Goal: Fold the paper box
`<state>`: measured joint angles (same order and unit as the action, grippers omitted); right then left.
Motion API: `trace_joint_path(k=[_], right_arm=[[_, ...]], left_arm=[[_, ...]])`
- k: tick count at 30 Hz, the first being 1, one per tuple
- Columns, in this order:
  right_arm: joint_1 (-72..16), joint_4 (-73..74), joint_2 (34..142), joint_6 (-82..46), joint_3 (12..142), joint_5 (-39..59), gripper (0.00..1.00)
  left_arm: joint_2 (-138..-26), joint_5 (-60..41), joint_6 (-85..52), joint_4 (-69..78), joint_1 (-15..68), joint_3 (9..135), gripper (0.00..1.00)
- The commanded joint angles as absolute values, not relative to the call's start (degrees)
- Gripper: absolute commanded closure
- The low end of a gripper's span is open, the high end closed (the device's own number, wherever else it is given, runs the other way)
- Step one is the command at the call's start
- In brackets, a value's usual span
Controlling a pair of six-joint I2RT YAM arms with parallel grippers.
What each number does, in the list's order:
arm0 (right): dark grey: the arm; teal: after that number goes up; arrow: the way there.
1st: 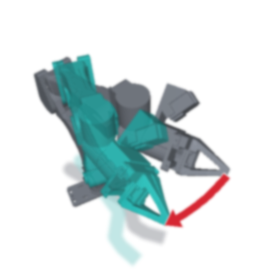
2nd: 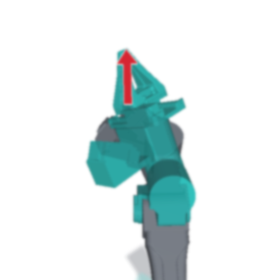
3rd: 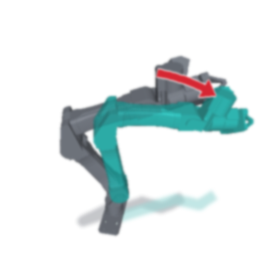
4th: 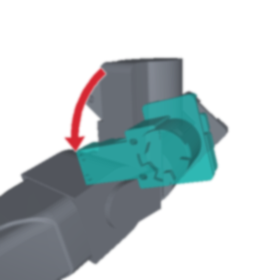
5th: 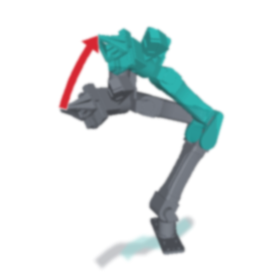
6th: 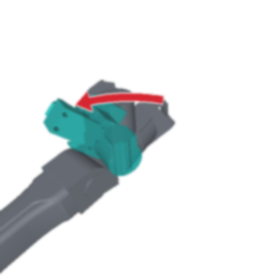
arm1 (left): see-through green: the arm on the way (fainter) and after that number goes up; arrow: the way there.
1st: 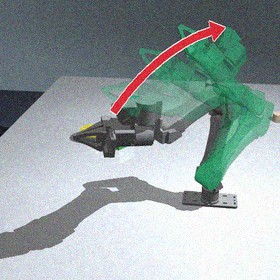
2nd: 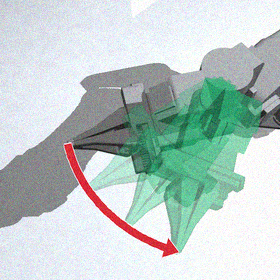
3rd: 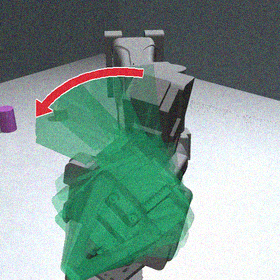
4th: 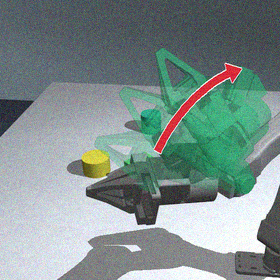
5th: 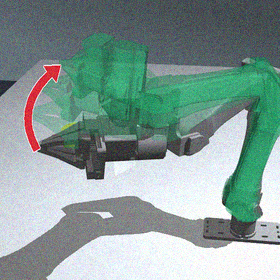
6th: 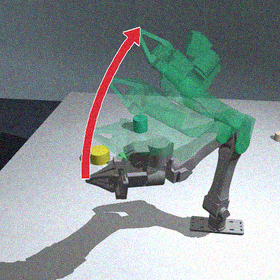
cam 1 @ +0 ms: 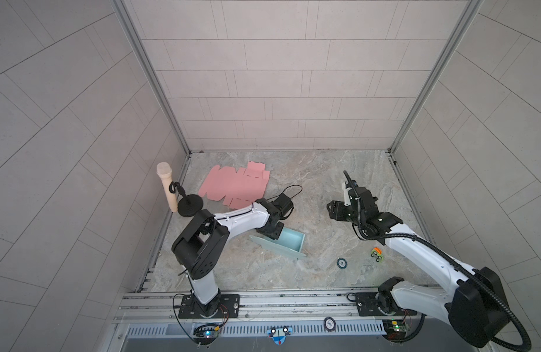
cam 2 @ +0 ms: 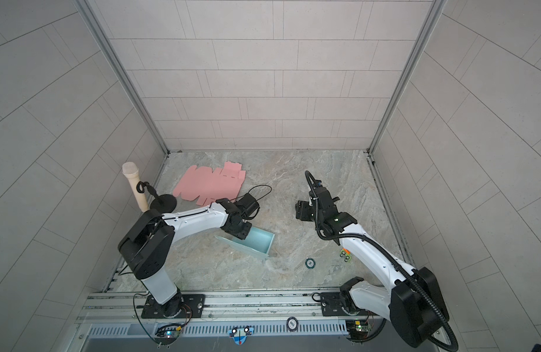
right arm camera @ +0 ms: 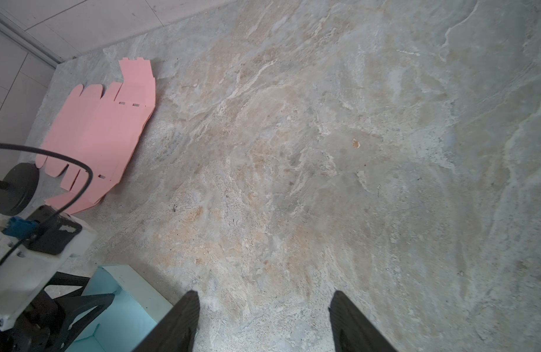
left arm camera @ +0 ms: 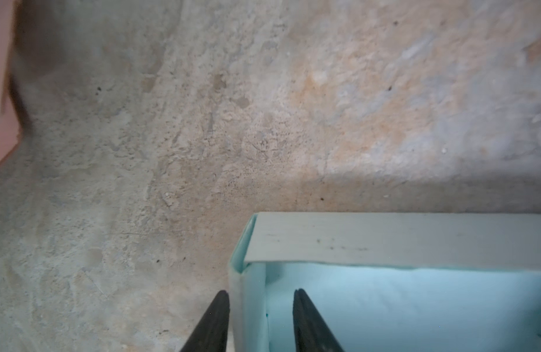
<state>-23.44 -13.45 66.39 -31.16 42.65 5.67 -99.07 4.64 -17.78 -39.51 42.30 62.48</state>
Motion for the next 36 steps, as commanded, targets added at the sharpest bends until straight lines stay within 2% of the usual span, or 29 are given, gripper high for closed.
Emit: trace_joint_path(k=[1,5,6,12,15,18,24,29,36], right_arm=[[-23.2,-12.8,69.7,-28.0,44.0,9.9,0.29],[-24.3,-13.4,73.3,-26.2,46.3,14.6,0.32],[-25.1,-13.5,73.7,-26.1,46.7,14.5,0.31],[-30.5,-14.2,69.5,-24.8,48.8,15.8,0.3],[-33.7,-15.9,66.8,-23.0,50.9,16.9,0.29],[-35.9,-16.9,65.4,-23.0,52.2,17.2,0.29],[-40.1,-19.1,64.3,-22.8,52.4,15.1,0.29],[-43.8,-19.3,64.7,-24.0,50.9,13.2,0.3],[-49.8,-19.0,63.4,-26.0,47.3,8.6,0.31]], left_arm=[[-95.5,3.1,-17.5,-42.2,42.1,64.1,0.53],[-91.1,4.0,-17.8,-43.6,40.9,64.8,0.41],[-89.5,4.8,-17.8,-44.3,40.7,65.4,0.34],[-77.2,8.7,-20.6,-50.2,40.8,67.3,0.13],[-69.5,9.2,-24.4,-52.1,41.4,65.4,0.09],[-62.7,13.2,-29.9,-54.9,46.3,64.3,0.02],[-52.7,16.3,-46.4,-57.5,55.9,60.3,0.0],[-51.2,19.5,-54.9,-54.9,63.1,56.7,0.0],[-53.6,19.9,-62.1,-52.5,64.7,54.0,0.03]])
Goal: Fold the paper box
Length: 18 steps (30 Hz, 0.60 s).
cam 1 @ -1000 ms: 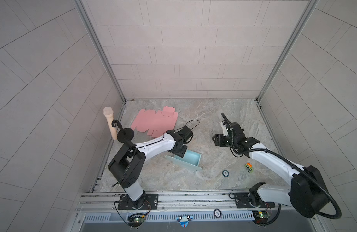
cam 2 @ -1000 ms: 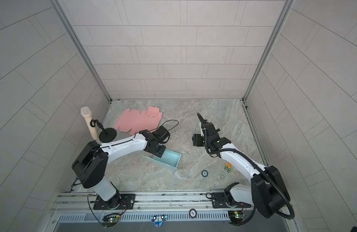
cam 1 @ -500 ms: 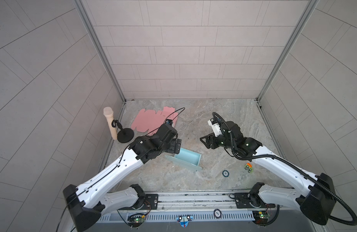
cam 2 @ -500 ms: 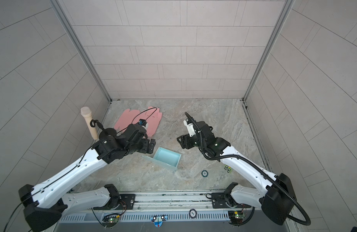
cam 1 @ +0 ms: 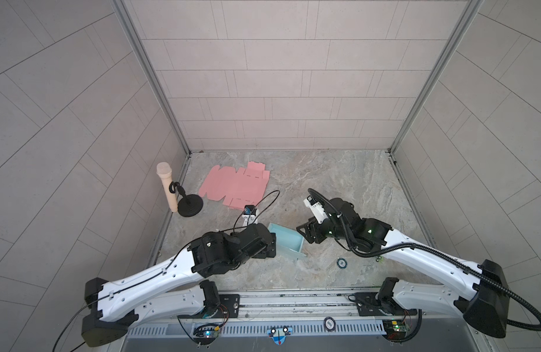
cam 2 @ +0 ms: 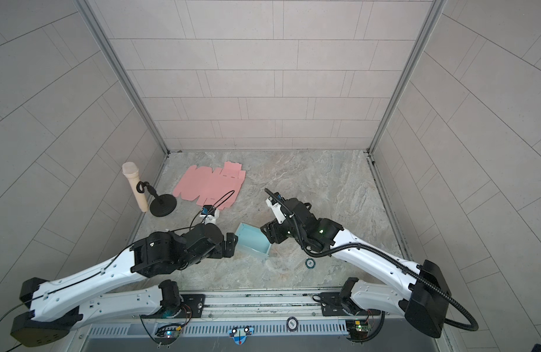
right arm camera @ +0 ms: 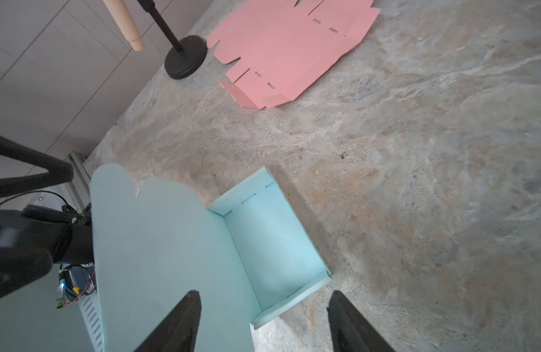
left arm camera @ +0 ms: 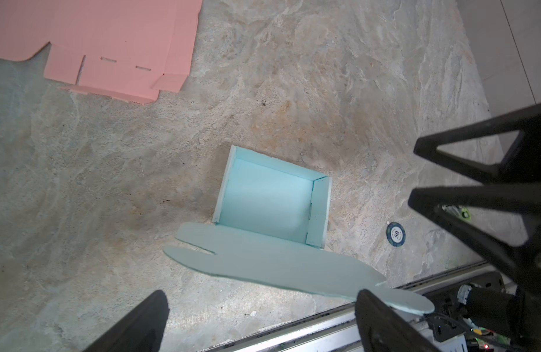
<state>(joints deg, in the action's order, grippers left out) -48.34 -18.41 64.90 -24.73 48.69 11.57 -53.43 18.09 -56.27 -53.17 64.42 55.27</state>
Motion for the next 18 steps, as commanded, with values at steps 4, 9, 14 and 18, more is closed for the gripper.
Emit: trace_joint_path(k=[4,9,14,18], right_arm=[[-52.5,-18.8,62.2,-27.1,45.8,6.8,0.31],[-55.1,-18.1,61.7,-28.2,44.3,6.1,0.31],[-57.7,-18.1,61.7,-28.6,45.2,5.5,0.32],[-59.4,-17.8,62.5,-28.5,45.9,5.3,0.32]], left_arm=[[-54.0,19.7,-63.5,-50.4,64.8,52.8,0.04],[-55.9,18.9,-63.6,-48.2,65.2,52.5,0.07],[-57.5,18.4,-63.5,-46.5,65.2,52.3,0.12],[-58.5,18.2,-63.3,-45.9,65.2,52.1,0.2]])
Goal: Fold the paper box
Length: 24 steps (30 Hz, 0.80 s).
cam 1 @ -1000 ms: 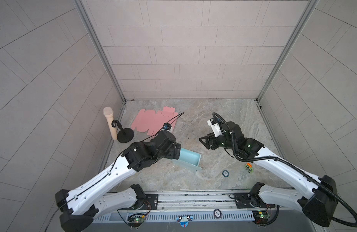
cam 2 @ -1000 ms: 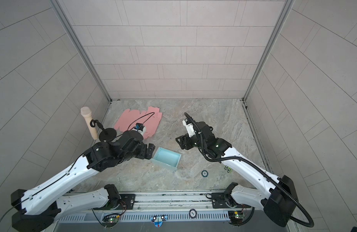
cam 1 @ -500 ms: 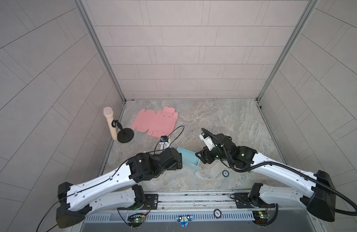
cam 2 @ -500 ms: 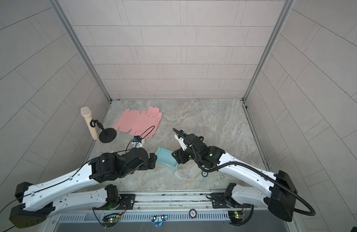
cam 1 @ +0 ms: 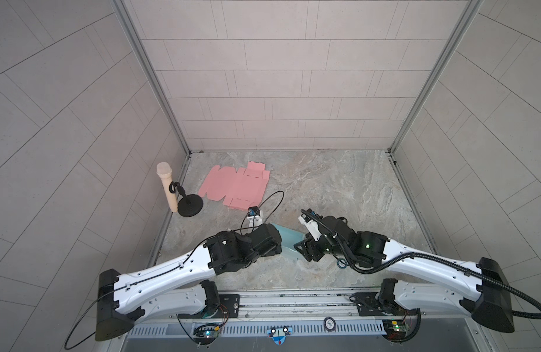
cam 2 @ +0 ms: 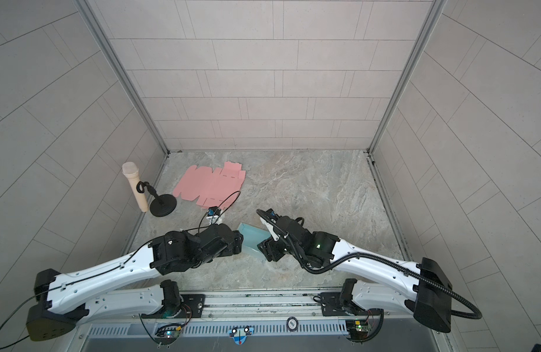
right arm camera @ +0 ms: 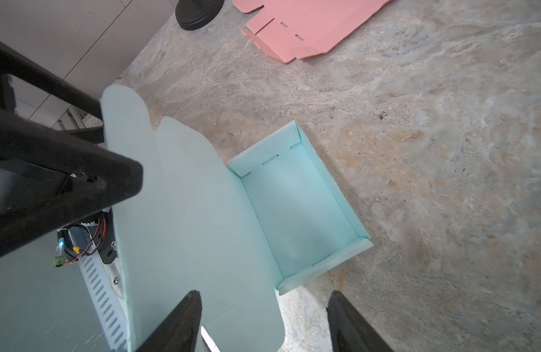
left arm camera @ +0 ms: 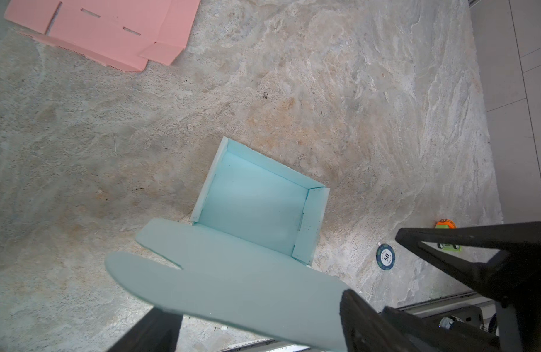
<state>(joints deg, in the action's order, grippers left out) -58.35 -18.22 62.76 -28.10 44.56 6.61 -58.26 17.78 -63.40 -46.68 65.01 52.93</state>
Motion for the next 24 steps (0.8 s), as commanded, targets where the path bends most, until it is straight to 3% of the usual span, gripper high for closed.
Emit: trace_joint_path(k=[1,16,24], right_arm=[[-59.9,-17.7,62.7,-28.3,46.0,5.3,0.32],[-62.1,-12.3,65.9,-29.3,47.7,8.4,0.32],[-61.5,-16.9,60.4,-29.0,47.4,3.9,0.32]], left_arm=[[-58.6,18.2,-63.3,-45.7,65.2,52.0,0.23],[-61.5,18.0,-61.9,-44.2,64.2,52.1,0.59],[-61.9,17.2,-58.8,-44.1,61.7,52.9,0.72]])
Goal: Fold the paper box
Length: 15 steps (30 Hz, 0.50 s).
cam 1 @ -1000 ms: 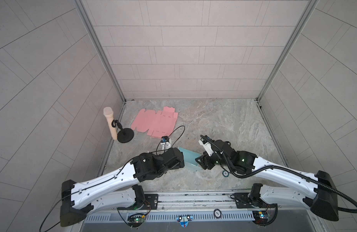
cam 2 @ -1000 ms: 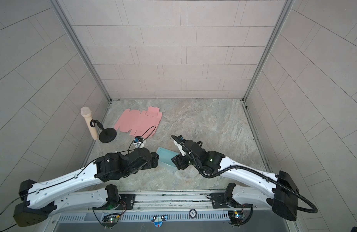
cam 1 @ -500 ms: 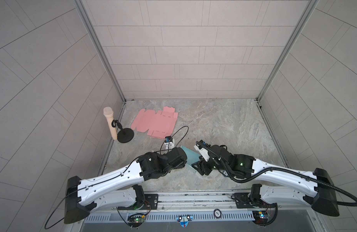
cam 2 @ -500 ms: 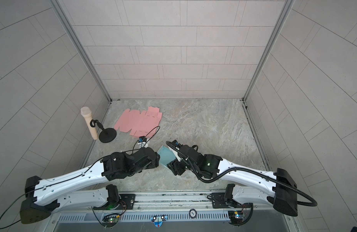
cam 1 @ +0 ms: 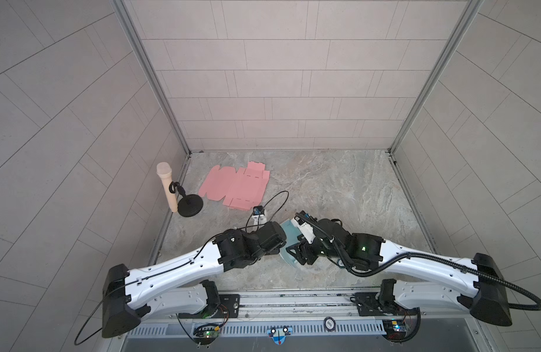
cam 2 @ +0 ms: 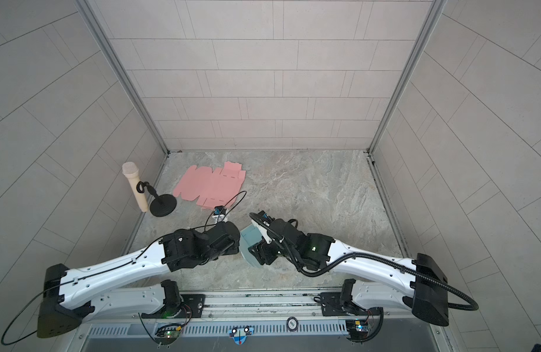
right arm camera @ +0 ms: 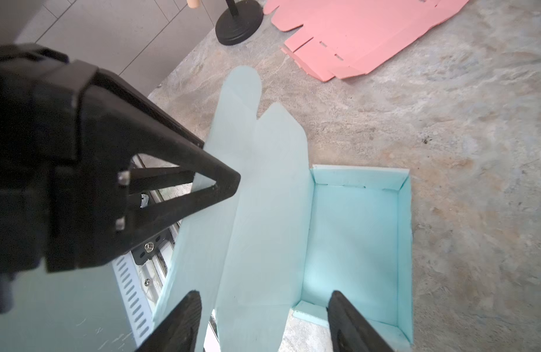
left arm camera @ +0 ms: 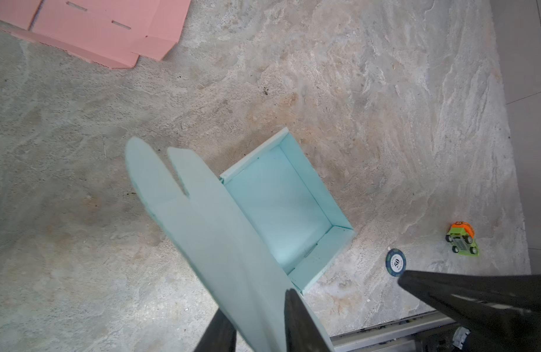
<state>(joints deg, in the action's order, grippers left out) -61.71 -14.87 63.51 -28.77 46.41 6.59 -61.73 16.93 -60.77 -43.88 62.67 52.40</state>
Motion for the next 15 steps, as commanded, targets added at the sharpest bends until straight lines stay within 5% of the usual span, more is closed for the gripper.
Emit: trace_joint_path(k=[1,8,15], right_arm=[[-61.3,-17.9,59.3,-28.9,47.4,3.1,0.31],[-57.0,-21.9,52.1,-29.3,44.6,-0.8,0.3],[-48.5,-14.8,44.8,-27.2,36.0,3.0,0.3]], left_arm=[[-62.1,17.1,-58.0,-44.1,61.3,53.2,0.75],[-65.0,14.4,-49.9,-45.9,58.7,58.1,0.85],[-74.2,8.3,-27.9,-50.2,56.5,70.1,0.89]])
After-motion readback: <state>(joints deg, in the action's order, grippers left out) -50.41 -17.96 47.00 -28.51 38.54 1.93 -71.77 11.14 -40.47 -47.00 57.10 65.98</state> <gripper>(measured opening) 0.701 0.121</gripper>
